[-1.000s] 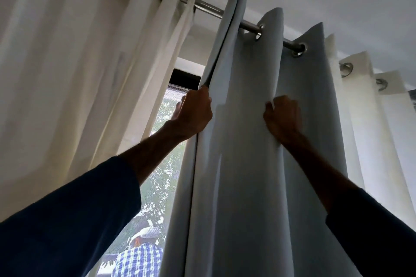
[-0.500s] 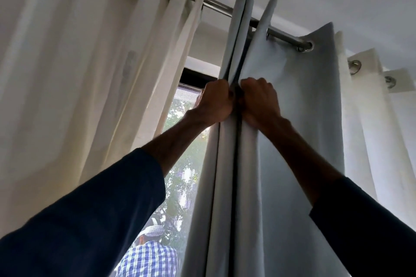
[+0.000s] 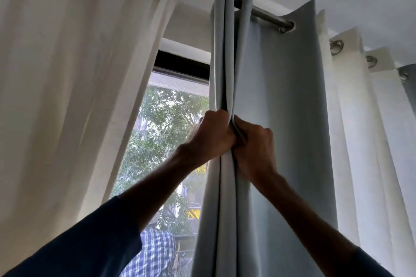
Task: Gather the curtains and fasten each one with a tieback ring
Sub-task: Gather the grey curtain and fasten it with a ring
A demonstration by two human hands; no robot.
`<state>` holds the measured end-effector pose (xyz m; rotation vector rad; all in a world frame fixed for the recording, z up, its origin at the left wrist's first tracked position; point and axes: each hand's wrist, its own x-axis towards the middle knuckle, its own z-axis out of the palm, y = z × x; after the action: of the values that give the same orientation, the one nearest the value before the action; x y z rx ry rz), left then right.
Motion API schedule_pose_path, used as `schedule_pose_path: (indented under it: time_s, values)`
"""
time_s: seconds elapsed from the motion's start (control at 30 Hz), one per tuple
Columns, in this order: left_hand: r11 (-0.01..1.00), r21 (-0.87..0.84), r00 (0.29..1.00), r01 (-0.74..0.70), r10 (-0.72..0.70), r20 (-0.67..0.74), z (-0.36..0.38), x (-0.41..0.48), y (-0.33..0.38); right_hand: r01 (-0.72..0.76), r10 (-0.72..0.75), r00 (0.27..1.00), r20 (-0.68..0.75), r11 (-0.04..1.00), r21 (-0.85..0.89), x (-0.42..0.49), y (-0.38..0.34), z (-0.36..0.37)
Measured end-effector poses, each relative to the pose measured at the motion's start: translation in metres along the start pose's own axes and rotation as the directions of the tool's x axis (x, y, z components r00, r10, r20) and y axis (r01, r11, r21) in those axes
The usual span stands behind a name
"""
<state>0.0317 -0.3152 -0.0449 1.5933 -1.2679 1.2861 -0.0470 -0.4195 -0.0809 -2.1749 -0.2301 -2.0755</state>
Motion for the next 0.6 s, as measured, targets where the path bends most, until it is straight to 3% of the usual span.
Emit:
schedule_pose_path:
  time_s: [0.1,0.3,0.47,0.6]
  values:
    - [0.997,-0.075,0.999,0.033,-0.035,-0.030,0.007,-0.021,0.001,-0.007,0.007,1.000,0.017,1.000,-0.006,-0.022,0.002,0.003]
    - [0.997,-0.036,0.997,0.071,-0.071,-0.005,0.029,-0.052,-0.006,0.000,-0.003,0.996,0.084,1.000,0.031,-0.059,0.002,0.004]
    - [0.983,-0.184,0.993,0.001,-0.024,-0.119,0.043,-0.069,-0.012,0.016,-0.023,0.996,0.081,0.996,0.088,-0.068,0.005,0.003]
    - [0.945,-0.317,0.981,0.084,-0.134,-0.142,0.048,-0.075,-0.013,0.031,-0.038,0.996,0.075,0.995,0.099,-0.070,0.009,-0.002]
